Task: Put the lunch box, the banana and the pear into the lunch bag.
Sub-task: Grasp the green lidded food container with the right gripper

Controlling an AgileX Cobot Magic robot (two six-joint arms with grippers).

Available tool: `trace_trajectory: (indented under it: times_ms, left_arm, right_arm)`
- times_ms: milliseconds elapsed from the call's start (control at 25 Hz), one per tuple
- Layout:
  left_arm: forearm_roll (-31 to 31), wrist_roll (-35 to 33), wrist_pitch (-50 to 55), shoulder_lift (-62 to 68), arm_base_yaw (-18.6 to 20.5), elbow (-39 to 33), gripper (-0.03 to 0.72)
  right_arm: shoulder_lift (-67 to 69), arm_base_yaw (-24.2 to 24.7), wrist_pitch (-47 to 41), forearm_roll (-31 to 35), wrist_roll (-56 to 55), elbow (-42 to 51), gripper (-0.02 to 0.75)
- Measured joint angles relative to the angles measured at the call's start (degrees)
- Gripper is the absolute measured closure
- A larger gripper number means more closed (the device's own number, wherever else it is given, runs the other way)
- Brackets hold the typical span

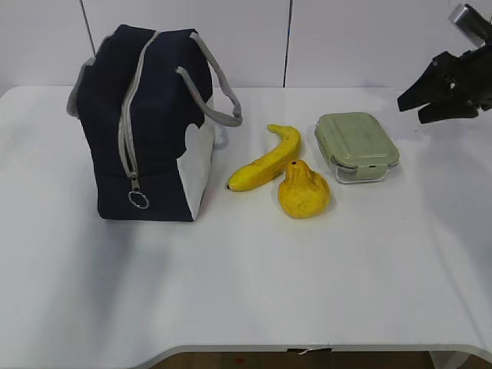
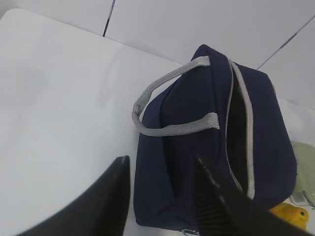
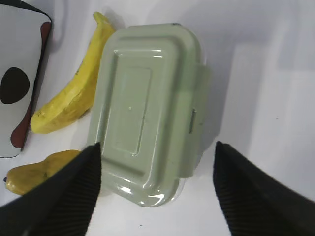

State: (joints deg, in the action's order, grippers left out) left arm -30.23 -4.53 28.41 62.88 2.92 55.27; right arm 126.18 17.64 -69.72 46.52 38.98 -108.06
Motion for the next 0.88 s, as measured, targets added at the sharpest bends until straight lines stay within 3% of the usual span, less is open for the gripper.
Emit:
trace_trajectory:
  times_ms: [80,200,880]
  left_arm:
    - [-0.4,0.0,0.1,0.1,0.0,0.0,0.367]
    - [-0.5,0.0,0.1,0.2,0.0,0.0,0.367]
    - [-0.5,0.0,0.2,0.2,0.0,0.0,0.367]
  right_arm:
    - [0.7,0.0,0.0,0.0,0.3,0.0,0.135]
    - [1.0,0.0,0.0,0.0,0.9,0.0,0.09]
    - [11.0,0.0,0.2,5.3,1.5,-10.0,0.088]
